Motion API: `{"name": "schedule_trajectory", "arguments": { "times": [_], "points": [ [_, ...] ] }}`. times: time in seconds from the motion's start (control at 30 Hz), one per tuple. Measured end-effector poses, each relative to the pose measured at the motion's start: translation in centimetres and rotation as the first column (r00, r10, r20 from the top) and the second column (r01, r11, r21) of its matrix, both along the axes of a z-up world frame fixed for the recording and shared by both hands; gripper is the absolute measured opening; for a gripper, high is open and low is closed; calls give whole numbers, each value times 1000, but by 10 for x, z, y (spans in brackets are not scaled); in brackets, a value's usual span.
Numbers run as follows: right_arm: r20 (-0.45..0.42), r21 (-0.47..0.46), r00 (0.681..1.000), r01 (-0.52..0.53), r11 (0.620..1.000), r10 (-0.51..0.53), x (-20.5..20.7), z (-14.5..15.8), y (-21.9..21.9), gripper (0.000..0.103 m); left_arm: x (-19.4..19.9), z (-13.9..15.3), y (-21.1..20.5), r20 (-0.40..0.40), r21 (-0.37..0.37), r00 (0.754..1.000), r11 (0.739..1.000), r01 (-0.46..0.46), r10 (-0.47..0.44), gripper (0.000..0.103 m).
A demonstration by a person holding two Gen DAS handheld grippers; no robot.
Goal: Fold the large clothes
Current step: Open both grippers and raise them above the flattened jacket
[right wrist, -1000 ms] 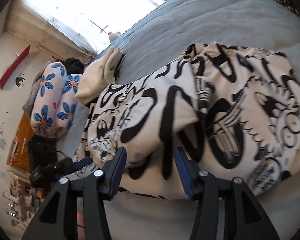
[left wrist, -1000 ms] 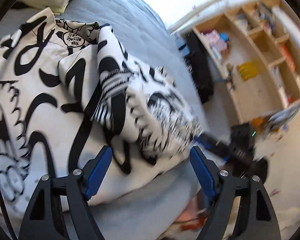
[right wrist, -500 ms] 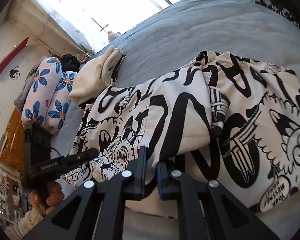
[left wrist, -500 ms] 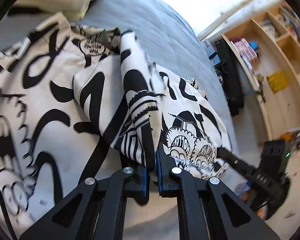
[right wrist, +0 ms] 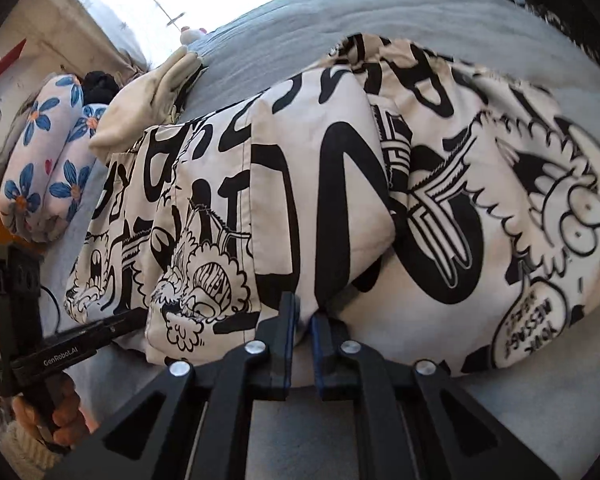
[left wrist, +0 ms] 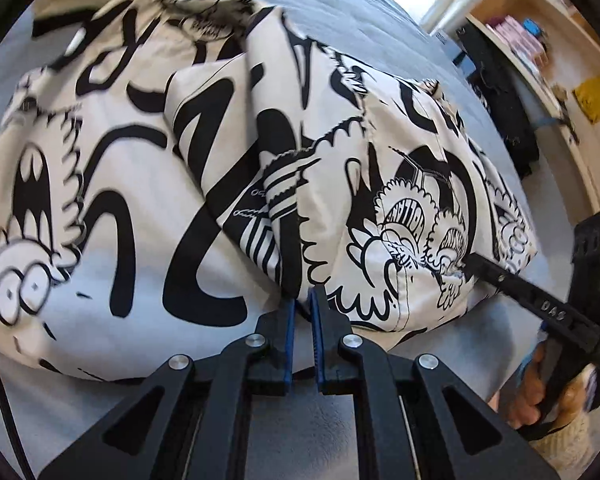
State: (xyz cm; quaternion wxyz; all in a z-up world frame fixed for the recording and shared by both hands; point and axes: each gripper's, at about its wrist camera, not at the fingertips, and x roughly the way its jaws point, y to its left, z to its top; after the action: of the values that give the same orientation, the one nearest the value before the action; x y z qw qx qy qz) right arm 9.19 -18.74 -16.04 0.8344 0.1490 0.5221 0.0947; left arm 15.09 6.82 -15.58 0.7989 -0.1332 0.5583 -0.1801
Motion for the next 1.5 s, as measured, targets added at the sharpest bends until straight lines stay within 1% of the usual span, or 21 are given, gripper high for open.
{"name": "schedule_trajectory", "arguments": {
  "times": [0.1,0.17,0.2,0.23,0.3,0.37,0.43,0.5,0.67,0.73,0.8,0.87,0.9,0.97,1.0,1.07,1.13,1.17,1.23,1.3,1.5],
  "points": [
    [-10,-55,1000,0,998,-1,-2,11,5,25,-3,14,-11,30,90,999,995,39,-42,14],
    [6,-91,1000,10,996,-10,-7,24,4,30,-8,31,-12,58,132,997,990,52,-60,17],
    [15,-111,1000,16,994,-15,-9,30,2,31,-9,34,-9,73,148,995,988,52,-63,19],
    [30,-138,999,21,990,-17,-12,37,1,31,-11,46,-6,100,166,993,985,45,-62,20],
    [73,-173,997,29,984,-16,-18,49,-4,31,-12,63,-1,149,172,988,985,13,-39,20],
    [121,-191,993,37,981,-14,-18,62,-5,31,-9,79,6,191,148,982,989,-25,-4,24],
    [163,-187,987,38,982,-8,-11,70,-2,31,-2,88,9,227,124,974,991,-50,20,25],
    [208,-177,978,27,984,10,4,76,7,31,12,91,4,261,122,965,990,-71,37,25],
    [256,-195,964,-24,981,75,56,75,53,31,55,76,-23,260,103,964,992,-74,45,25],
    [265,-208,960,-40,977,96,75,69,69,31,70,67,-32,265,115,962,989,-91,58,25],
    [249,-226,963,-44,973,101,91,57,78,31,88,52,-42,252,142,965,983,-113,75,25],
    [196,-240,976,-41,970,90,108,37,80,31,100,33,-43,204,168,974,977,-132,97,25],
    [170,-242,983,-31,970,74,113,25,75,27,103,27,-42,193,178,976,974,-140,105,25],
    [158,-225,986,-10,974,47,114,14,63,27,108,9,-34,161,227,977,959,-172,137,25],
    [157,-229,987,15,973,21,112,10,53,27,108,2,-27,146,226,978,957,-181,150,25],
    [162,-270,987,55,961,-11,105,5,41,27,104,-3,-14,133,160,977,969,-189,168,25],
    [149,-274,989,65,960,-24,98,-2,28,27,100,-4,-8,124,129,978,974,-186,171,25],
    [136,-257,990,60,965,-25,93,-7,23,27,98,-5,-7,127,139,977,972,-188,171,25],
    [142,-267,990,56,962,-18,85,-9,23,27,94,-7,-8,139,173,976,967,-189,166,25],
    [141,-290,990,62,955,-21,83,-9,27,28,94,-7,-9,151,179,974,965,-192,166,25],
    [120,-282,992,82,956,-50,88,-13,31,30,93,-4,-12,164,212,974,959,-188,155,25]
  ]
}}
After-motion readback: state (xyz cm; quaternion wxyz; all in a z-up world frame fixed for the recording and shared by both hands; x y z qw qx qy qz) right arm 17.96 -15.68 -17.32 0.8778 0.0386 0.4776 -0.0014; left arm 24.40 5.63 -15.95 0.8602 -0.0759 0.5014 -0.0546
